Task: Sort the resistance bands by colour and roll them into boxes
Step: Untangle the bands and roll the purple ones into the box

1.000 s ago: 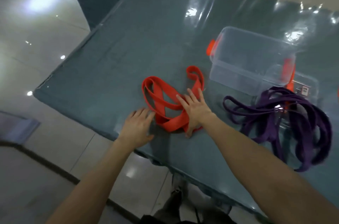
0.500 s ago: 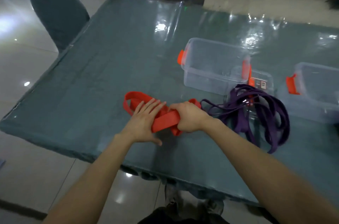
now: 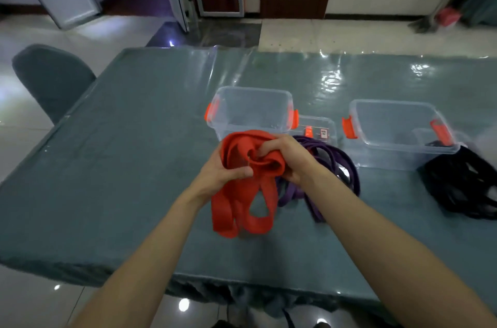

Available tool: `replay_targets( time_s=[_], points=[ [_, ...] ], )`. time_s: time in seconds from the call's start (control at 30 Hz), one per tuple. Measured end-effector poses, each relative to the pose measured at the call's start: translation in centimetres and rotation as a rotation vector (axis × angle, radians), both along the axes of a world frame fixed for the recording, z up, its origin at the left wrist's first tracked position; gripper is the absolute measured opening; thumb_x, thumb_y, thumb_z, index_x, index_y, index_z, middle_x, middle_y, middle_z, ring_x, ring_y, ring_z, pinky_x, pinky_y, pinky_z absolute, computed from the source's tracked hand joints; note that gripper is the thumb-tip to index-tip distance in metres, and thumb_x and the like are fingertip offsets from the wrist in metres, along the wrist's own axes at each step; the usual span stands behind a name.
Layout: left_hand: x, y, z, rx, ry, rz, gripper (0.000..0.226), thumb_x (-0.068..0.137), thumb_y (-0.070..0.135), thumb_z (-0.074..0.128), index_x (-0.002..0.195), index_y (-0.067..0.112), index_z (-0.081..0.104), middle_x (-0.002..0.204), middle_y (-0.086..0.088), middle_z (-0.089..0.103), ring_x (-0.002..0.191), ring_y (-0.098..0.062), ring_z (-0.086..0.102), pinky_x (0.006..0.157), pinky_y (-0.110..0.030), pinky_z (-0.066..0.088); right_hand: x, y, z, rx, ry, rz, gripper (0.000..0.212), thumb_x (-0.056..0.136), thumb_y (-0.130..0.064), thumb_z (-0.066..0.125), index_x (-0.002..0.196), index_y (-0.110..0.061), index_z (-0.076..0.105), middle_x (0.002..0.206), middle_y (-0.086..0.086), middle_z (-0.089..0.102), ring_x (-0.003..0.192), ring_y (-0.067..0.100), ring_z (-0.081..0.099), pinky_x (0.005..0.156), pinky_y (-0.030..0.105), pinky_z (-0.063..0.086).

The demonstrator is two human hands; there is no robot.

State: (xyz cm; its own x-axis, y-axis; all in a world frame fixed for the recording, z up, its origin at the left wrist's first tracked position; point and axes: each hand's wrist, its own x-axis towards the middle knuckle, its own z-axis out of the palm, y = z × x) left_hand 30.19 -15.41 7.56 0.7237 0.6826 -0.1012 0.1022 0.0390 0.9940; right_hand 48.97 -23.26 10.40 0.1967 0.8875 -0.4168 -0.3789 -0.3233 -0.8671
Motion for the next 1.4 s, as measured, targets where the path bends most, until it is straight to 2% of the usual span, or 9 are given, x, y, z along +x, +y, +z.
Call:
replay_targets(
  time_s=[0.23,0.43,0.53,0.6,0.7,0.87,1.13,1.3,1.4],
  points=[
    [10.5,-7.8,0.3,0.152,0.142,0.086,0.047,0.084,-0.005,0.087,0.126,0.008,0.070,0.105,0.000,0.080,0.090,-0.004,0.075,0.081,-0.021,0.058,8.4,-9.8,-2.6,0.016,-0.457,-0.170,0.039,0.078,-0.021,0.085,0.113,-0.023,0.069,0.099,-0.004,0.077,0.083,0.007,0.073,0.074,0.025,0.058],
    [18.5,-12.4,0.3,0.359,0.231,0.173,0.029,0.091,-0.003,0.063,0.114,0.011,0.072,0.094,0.002,0.071,0.078,0.001,0.062,0.081,-0.023,0.049,16.6,-21.2,-5.1,0.084,-0.821,0.148,0.103,0.074,-0.059,0.092,0.159,-0.033,0.041,0.145,-0.016,0.060,0.130,0.006,0.061,0.102,0.009,0.047],
    [21.4,-13.4,1.6,0.577,0.346,0.142,0.047,0.078,0.023,0.060,0.122,0.016,0.073,0.100,0.006,0.071,0.086,-0.004,0.062,0.081,-0.009,0.044,20.2,-25.8,-6.7,-0.106,-1.236,0.268,0.096,0.087,-0.059,0.081,0.162,-0.018,0.038,0.157,0.003,0.050,0.142,0.024,0.051,0.117,0.032,0.043],
    [23.6,-14.2,2.4,0.753,0.514,-0.002,0.052,0.075,0.034,0.060,0.125,0.024,0.070,0.107,0.000,0.077,0.097,-0.021,0.069,0.088,-0.025,0.051,21.8,-27.8,-7.4,-0.231,-1.395,0.345,0.087,0.093,-0.052,0.075,0.162,-0.017,0.038,0.161,0.005,0.044,0.146,0.029,0.048,0.118,0.044,0.041],
    [27.8,-16.3,2.6,1.105,0.702,-0.292,0.049,0.077,0.044,0.062,0.123,0.028,0.063,0.117,-0.006,0.076,0.107,-0.038,0.072,0.088,-0.047,0.059,23.7,-29.9,-7.3,-0.246,-1.356,0.276,0.095,0.087,-0.057,0.078,0.163,-0.017,0.037,0.162,0.005,0.044,0.147,0.028,0.047,0.119,0.044,0.040],
    [35.4,-20.0,2.5,1.352,0.698,-0.576,0.033,0.084,0.038,0.064,0.113,0.024,0.057,0.113,-0.006,0.075,0.107,-0.038,0.070,0.078,-0.042,0.050,27.4,-33.8,-6.0,-0.238,-1.316,0.106,0.123,0.072,-0.072,0.085,0.166,-0.017,0.028,0.163,0.004,0.043,0.145,0.025,0.048,0.120,0.040,0.040],
    [43.5,-26.3,1.0,0.958,0.673,-0.808,0.056,0.079,0.025,0.080,0.127,0.023,0.052,0.115,-0.009,0.073,0.106,-0.035,0.069,0.090,-0.046,0.055,33.6,-39.1,-8.0,-0.126,-1.049,-0.009,0.146,0.051,-0.091,0.085,0.167,-0.032,0.021,0.164,-0.015,0.044,0.147,0.000,0.045,0.124,0.027,0.037],
    [48.4,-29.7,1.3,0.547,0.592,-0.759,0.091,0.056,0.036,0.102,0.131,0.030,0.051,0.120,0.002,0.070,0.108,-0.019,0.072,0.095,-0.037,0.059,38.6,-40.5,-10.4,0.048,-0.751,-0.131,0.106,0.061,-0.054,0.095,0.151,-0.038,0.043,0.130,-0.016,0.070,0.118,0.001,0.068,0.107,0.039,0.055],
    [50.5,-33.5,1.3,0.313,0.459,-0.550,0.079,0.066,0.022,0.106,0.129,0.024,0.058,0.121,-0.003,0.074,0.110,-0.024,0.075,0.094,-0.035,0.061,43.4,-43.0,-10.0,0.098,-0.762,-0.053,0.092,0.064,-0.050,0.095,0.143,-0.042,0.050,0.124,-0.016,0.073,0.111,0.004,0.071,0.099,0.039,0.059]
  ],
)
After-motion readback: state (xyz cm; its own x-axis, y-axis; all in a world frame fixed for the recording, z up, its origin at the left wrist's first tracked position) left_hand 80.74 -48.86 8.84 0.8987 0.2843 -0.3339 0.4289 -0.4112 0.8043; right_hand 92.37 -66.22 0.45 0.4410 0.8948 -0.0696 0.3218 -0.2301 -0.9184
